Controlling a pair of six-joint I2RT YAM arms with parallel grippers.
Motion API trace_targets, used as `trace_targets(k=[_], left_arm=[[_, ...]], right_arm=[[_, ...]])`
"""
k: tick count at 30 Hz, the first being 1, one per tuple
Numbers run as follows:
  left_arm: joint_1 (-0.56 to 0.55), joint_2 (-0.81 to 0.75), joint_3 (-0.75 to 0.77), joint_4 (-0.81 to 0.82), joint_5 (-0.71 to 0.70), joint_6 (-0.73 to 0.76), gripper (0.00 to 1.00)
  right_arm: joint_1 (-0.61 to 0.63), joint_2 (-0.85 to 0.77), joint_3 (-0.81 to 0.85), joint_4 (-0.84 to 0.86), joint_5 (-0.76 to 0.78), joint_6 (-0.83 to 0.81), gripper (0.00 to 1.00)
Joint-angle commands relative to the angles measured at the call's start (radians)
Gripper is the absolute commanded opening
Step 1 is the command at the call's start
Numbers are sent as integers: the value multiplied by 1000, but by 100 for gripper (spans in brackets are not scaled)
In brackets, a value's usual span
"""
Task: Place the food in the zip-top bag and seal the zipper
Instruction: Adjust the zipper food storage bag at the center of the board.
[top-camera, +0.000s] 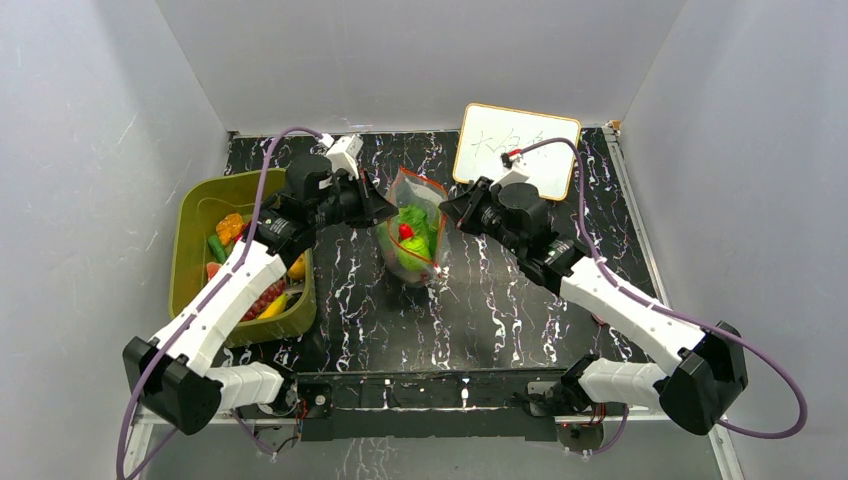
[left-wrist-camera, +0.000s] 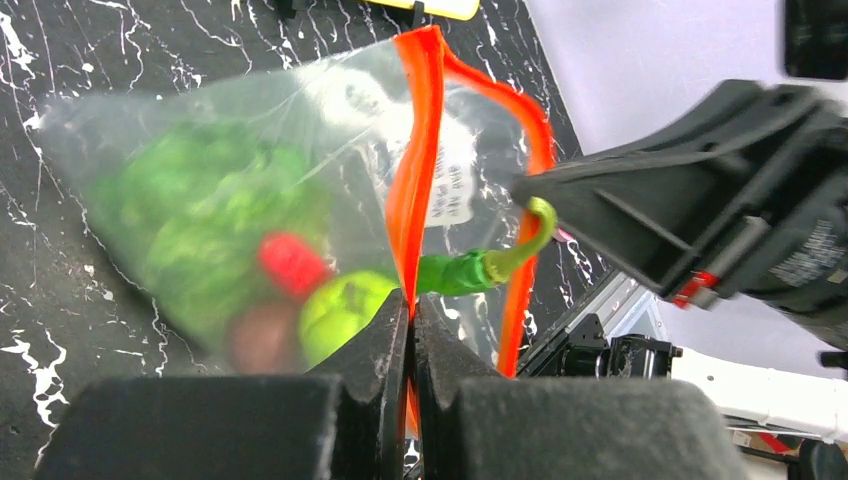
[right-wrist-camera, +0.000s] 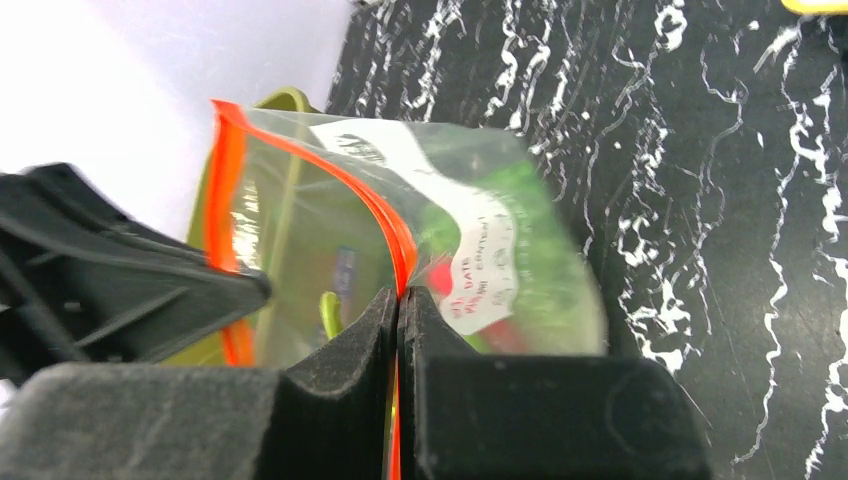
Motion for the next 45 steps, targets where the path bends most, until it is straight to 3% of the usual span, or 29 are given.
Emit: trace_targets(k=[1,13,18,22,24,33,39,42,45], left_arm=[[-3,24,68,-17,21,-14,0],[-3,6,84,-17,103,-147,0],[-3,59,2,28,143,-200,0],[-3,86,44,-16,164,-163,0],[-3,76,49,-11,166,-158,0],[-3,57,-11,33,201,-217,0],[-3,59,-3,56,153,-208,0],[-3,87,10,-12,122,-182,0],[-3,89,14,-49,89,-146,0]], right_arm=[[-3,-31,122,-5,5,25,0],[-12,-103,161,-185,103,23,0],[-13,-94,130,-203,7,21,0],[-14,-131,100,-83,-109,173,0],[-15,-125,150,-113,-128,189,0],[-15,-30,87,-184,35,65,0],[-14,-62,175,-208,-54,63,0],[-14,-86,155,-155,-53,71,0],[-21,-55,106,-147,50,-14,0]])
